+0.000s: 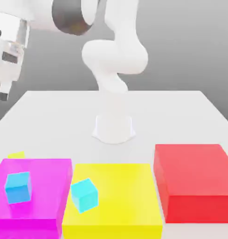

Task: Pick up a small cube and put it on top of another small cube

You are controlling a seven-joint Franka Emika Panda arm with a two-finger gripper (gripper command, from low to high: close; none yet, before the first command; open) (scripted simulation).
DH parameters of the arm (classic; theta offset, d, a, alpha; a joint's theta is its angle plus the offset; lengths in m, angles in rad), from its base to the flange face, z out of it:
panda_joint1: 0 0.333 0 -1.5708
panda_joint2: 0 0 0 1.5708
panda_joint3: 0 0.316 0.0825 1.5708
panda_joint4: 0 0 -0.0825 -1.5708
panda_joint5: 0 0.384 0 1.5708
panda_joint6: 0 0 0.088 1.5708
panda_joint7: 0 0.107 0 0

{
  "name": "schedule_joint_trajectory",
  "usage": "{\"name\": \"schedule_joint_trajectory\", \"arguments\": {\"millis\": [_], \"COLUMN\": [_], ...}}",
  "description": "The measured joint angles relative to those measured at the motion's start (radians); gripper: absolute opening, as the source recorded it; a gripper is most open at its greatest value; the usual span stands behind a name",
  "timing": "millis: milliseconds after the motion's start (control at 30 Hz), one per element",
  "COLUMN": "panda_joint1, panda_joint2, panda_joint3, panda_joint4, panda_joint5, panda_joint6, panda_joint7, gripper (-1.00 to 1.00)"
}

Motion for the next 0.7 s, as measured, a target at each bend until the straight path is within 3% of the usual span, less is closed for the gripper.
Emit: {"name": "schedule_joint_trajectory", "arguments": {"millis": [500, 700], "panda_joint1": [-0.260, -0.296], "panda_joint2": [0.328, 0.527], "panda_joint3": [-0.115, -0.075], "panda_joint4": [-0.162, -0.146], "panda_joint5": [0.030, 0.107], "panda_joint6": [0.190, 0.346], "panda_joint7": [0.629, 0.628], "gripper": [0.00, 0.00]}}
